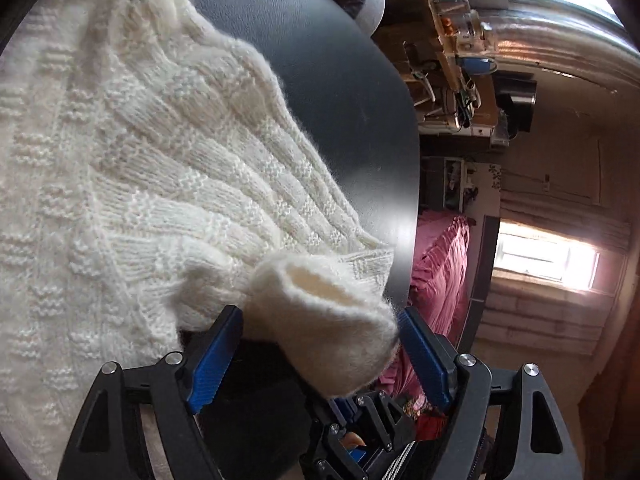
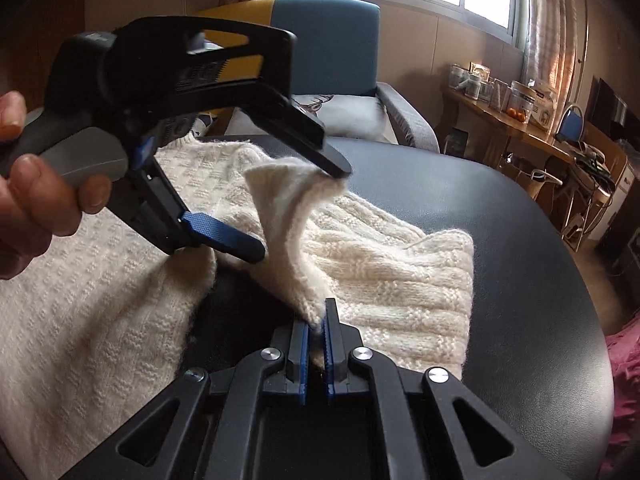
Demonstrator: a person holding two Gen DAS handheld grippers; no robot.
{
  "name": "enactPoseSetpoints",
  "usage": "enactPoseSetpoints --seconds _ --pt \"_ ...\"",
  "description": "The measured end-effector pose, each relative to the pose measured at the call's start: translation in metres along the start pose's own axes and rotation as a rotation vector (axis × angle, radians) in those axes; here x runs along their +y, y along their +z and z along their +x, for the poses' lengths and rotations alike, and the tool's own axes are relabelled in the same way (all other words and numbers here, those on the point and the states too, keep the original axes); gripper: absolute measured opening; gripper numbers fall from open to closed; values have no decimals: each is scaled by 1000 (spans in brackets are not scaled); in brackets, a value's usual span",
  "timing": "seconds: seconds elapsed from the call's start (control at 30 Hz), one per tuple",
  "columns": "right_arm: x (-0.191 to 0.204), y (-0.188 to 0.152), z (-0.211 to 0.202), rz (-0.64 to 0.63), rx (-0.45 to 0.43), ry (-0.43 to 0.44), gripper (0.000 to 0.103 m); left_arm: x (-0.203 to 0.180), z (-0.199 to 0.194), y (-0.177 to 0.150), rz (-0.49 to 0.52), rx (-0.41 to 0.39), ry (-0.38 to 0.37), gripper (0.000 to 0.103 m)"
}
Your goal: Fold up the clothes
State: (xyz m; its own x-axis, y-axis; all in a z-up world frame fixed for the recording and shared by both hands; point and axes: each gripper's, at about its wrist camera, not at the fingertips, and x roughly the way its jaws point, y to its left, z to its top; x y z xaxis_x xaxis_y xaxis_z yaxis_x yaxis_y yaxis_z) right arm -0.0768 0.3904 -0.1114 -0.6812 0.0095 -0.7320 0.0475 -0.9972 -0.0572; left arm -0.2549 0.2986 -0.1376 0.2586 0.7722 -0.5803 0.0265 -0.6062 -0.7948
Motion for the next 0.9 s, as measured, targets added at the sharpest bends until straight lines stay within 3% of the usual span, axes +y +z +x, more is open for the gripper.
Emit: enactPoseSetpoints --seconds 0.27,0.4,0.43,0.47,0.5,0.57,0.6,0.67,0.77,0.9 --pt "7 -9 1 -74 -7 -31 5 -8 -31 11 31 1 19 85" --pt "12 -7 2 -68 -21 -33 5 -6 -16 4 21 20 40 84" --pt "13 -7 2 -67 -21 -33 6 -7 -15 1 36 8 60 78" --pt "13 -8 2 -64 -17 -27 6 -7 -14 -1 50 -4 80 57" --pt "12 -8 2 -56 -14 -22 9 -7 -12 -4 65 -16 100 30" --pt "5 -9 -1 -21 -15 -11 16 -8 -10 -10 95 -42 139 9" --pt "-1 -8 -5 12 -27 -2 16 -12 -15 -11 118 -69 148 8" --pt "-21 -9 -18 143 -66 44 21 -25 -27 -14 177 -134 161 8" --pt "-69 -18 -38 484 -142 201 22 -60 -61 -16 276 -238 162 7" --pt "-113 -54 -36 962 -215 553 25 -110 -115 -18 397 -355 176 7"
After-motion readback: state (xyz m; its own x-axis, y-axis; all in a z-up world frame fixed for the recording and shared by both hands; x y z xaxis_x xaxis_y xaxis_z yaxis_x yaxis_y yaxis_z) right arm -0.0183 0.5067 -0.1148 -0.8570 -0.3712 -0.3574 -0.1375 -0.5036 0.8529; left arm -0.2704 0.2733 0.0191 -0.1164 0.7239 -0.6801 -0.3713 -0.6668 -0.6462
